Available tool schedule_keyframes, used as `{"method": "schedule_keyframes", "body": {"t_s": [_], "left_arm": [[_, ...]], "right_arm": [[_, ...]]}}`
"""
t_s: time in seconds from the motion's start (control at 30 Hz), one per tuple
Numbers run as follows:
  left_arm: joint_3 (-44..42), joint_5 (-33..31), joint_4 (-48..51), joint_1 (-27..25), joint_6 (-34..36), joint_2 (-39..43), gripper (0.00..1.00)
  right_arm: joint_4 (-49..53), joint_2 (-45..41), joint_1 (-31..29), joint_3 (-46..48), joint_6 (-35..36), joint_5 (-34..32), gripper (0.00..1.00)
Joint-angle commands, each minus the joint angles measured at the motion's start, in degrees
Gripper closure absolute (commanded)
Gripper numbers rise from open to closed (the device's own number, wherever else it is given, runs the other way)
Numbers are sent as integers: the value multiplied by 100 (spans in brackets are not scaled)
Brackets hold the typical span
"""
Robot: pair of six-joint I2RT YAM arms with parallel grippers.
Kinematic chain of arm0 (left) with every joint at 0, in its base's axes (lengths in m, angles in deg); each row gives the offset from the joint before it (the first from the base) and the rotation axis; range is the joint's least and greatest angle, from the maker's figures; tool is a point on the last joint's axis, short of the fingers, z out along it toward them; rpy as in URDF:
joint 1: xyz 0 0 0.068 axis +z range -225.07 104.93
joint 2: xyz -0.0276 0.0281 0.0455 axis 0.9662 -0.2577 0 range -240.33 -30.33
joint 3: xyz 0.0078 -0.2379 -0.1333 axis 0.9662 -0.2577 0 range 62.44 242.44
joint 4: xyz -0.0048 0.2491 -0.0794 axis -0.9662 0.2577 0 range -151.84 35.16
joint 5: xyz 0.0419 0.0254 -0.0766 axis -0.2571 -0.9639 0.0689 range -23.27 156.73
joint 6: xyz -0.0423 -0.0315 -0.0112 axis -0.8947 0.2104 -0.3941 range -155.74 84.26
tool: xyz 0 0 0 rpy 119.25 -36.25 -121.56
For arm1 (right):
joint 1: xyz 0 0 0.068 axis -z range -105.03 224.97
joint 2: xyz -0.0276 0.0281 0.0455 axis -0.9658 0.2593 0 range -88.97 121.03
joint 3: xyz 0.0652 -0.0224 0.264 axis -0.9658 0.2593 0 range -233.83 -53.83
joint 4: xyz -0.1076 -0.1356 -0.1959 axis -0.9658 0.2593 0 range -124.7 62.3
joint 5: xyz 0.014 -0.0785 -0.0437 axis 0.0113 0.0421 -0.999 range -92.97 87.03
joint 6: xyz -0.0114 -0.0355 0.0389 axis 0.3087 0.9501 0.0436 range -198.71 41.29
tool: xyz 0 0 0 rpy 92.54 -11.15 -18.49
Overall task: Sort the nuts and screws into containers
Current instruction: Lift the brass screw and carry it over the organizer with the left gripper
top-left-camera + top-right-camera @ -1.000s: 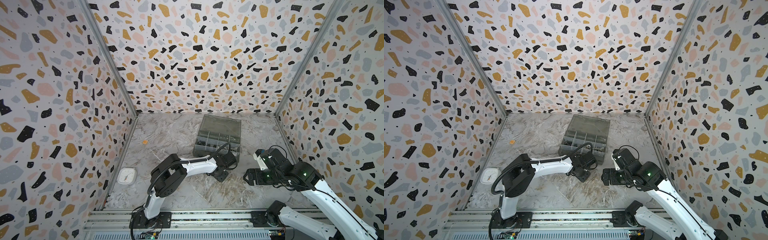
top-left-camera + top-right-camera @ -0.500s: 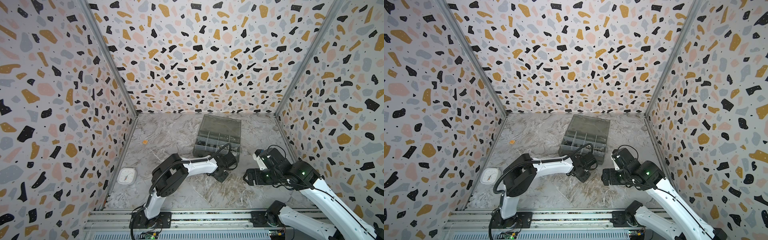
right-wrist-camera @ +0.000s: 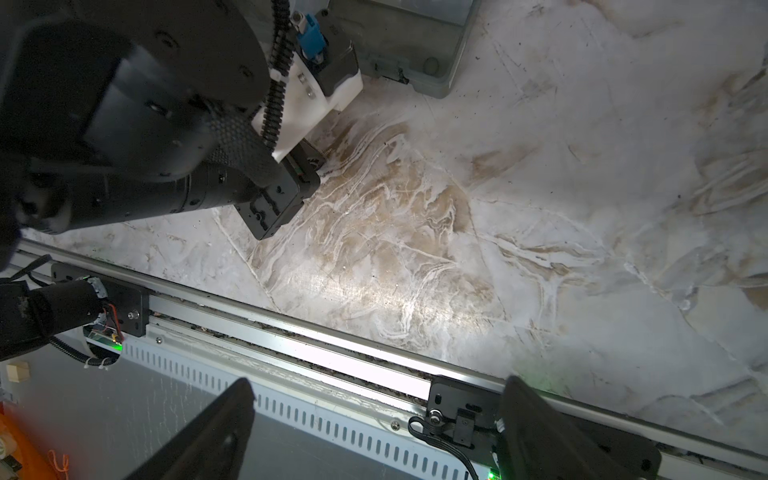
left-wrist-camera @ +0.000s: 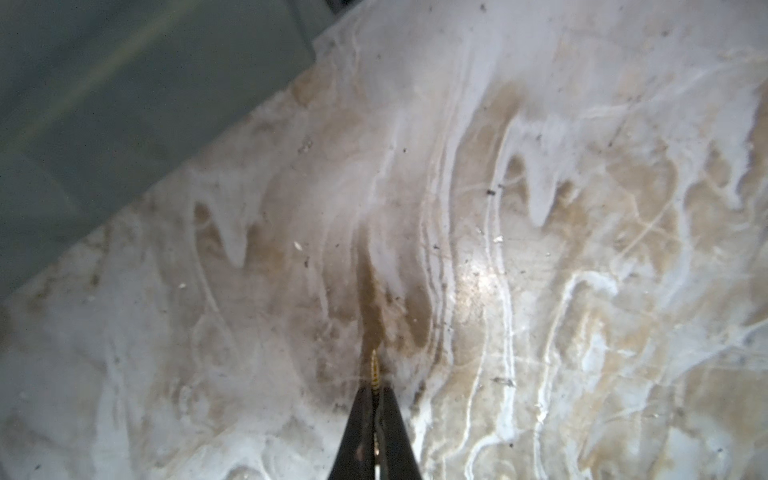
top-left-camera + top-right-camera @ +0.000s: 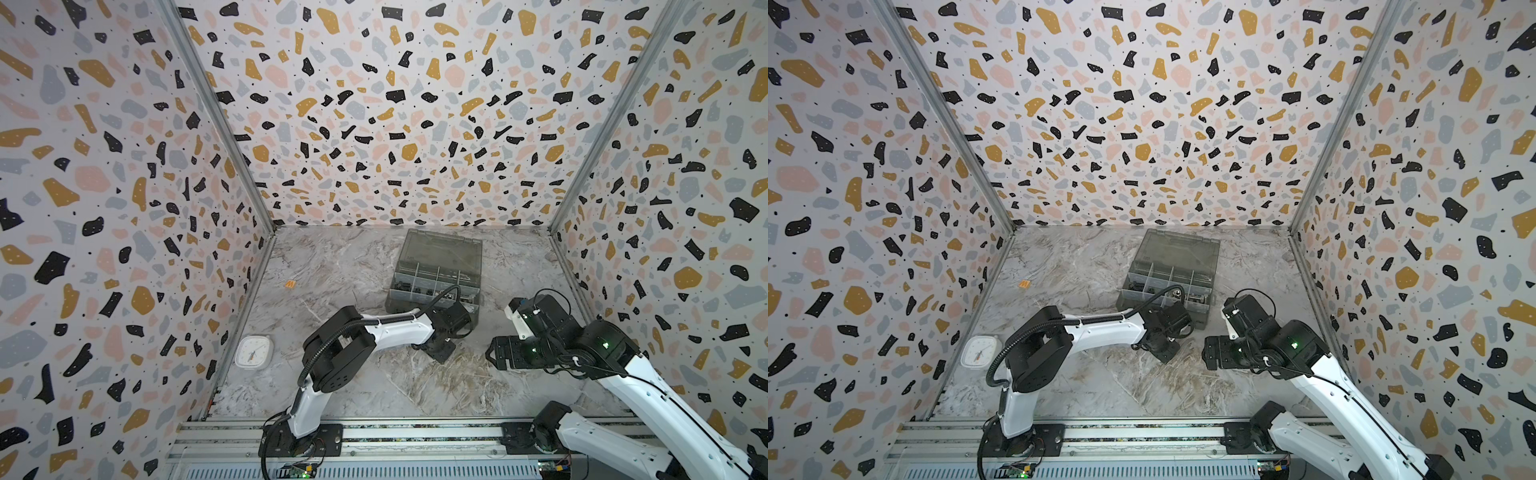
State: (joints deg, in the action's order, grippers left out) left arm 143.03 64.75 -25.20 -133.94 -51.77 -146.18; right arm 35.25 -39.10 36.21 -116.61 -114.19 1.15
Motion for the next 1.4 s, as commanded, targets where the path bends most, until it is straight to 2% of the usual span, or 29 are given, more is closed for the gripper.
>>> {"method": "schedule_keyframes", "body": {"t_s": [0.0,0.37,0.63,0.97,1.37], "left_arm": [[136,-60,658,123,-21,163,98],[1101,-218,1410,552,-49,410,97],[2040,-358,1887,898,77,210,97],[2756,-168,2066,1290,297,-164,97],[2945,422,1720,1340,223,-518,96]], "right_arm": [[-2,-4,34,-235,75,-123,6],[-199,151,174,-391,273,-149,6],[-409,406,400,-539,469,-122,6],[-621,781,728,-654,657,25,6],[-722,1291,1070,-829,964,259,6]]}}
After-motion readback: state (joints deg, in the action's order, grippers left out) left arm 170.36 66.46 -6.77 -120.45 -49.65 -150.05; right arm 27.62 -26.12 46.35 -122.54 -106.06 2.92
